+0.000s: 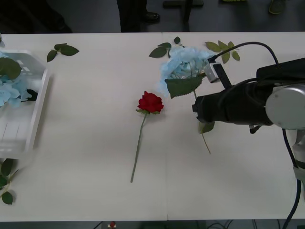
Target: Place the red flowers into the right box and the blue flowers into the left box. If a person shows an open palm, hand one flower to the person first, then continue sorting.
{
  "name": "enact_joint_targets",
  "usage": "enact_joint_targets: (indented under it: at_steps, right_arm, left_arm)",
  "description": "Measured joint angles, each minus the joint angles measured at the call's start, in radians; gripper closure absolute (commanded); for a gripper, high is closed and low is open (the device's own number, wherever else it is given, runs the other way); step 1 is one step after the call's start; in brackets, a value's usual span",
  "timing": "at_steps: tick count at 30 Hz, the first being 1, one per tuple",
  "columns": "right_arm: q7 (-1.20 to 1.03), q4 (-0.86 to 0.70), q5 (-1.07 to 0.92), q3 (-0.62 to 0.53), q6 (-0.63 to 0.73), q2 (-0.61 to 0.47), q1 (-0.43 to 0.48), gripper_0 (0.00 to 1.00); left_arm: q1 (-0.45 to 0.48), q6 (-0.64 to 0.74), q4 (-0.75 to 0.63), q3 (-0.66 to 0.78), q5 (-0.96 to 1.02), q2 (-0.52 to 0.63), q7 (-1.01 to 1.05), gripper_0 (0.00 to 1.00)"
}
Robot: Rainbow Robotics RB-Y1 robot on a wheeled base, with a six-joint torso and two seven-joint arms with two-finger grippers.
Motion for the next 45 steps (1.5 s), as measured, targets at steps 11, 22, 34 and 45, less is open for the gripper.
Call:
enact_joint_targets:
  at_steps: [11, 22, 34, 45]
  right_arm:
    - [0.100, 0.000, -0.429, -0.110, -0.117, 0.045, -0.033, 1.00]
    - [0.101, 0.024, -0.537, -0.094, -0.178, 0.045, -0.087, 1.00]
    - [0.101, 0.032, -0.597, -0.112, -0.177, 0.045, -0.087, 1.00]
    - [0.101, 0.032, -0.630, -0.112, -0.177, 0.045, -0.087, 1.00]
  left_arm:
    - [0.194, -0.137, 0.091, 0.050, 0.318, 0.021, -0.174, 1.00]
    - [0.282, -0.146, 0.144, 0.149, 0.520, 0.021, -0.375, 1.00]
    - [0.324, -0.151, 0.144, 0.149, 0.582, 0.021, -0.462, 0.31]
    - [0.324, -0.042, 0.124, 0.149, 0.638, 0.021, -0.462, 0.00]
